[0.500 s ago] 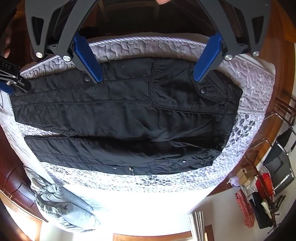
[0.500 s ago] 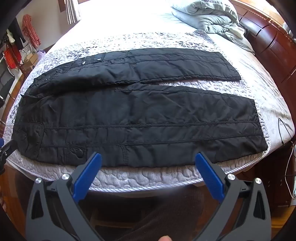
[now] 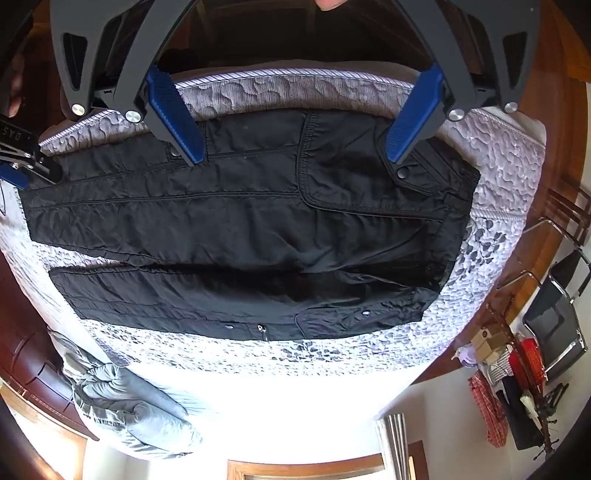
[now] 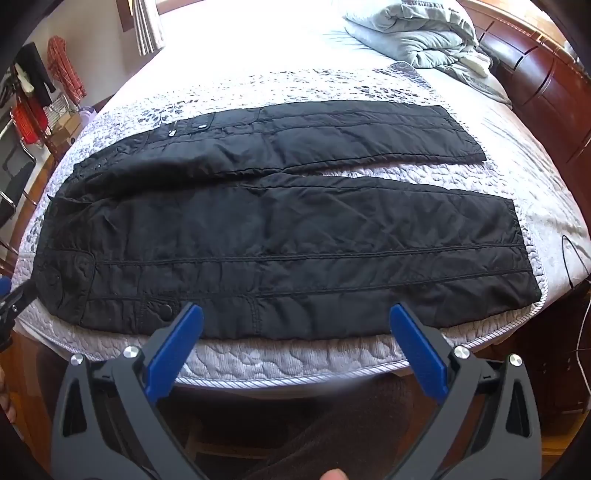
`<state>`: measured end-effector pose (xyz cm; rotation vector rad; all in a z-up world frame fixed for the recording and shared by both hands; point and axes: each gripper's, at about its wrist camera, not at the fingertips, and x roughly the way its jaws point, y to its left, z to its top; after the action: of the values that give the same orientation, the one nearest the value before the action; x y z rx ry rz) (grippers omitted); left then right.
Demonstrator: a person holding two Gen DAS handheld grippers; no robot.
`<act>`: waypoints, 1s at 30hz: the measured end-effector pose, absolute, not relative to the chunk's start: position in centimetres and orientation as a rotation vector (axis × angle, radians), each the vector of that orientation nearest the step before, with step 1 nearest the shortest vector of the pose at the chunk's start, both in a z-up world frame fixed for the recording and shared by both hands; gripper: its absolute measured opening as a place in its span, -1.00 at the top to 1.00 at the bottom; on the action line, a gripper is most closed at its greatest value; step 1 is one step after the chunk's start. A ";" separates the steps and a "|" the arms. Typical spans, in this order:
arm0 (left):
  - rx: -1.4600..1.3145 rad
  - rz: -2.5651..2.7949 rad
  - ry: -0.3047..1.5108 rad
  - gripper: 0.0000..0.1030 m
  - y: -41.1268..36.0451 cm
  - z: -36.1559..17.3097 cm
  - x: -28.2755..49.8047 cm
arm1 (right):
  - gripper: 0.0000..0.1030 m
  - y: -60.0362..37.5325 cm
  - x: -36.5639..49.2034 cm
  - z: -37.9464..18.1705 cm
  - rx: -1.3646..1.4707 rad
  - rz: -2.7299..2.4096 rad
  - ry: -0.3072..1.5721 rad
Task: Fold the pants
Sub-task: 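Move both grippers toward the waistband end of the black pants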
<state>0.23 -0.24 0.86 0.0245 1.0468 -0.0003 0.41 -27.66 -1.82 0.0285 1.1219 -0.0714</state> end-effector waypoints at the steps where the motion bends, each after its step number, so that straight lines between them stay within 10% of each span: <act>1: 0.025 0.001 1.048 -0.93 -0.2 0.8 0.3 | -0.96 -27.7 0.4 -1.7 0.030 -0.069 1.118; 30: -0.089 -0.108 1.044 -0.94 2.3 0.9 7.1 | -0.95 -35.7 7.1 0.9 -0.115 -0.257 1.010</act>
<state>7.12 2.26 0.87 -0.0892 1.0441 -0.1077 7.05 -35.75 0.90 -0.1153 1.0098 -0.2570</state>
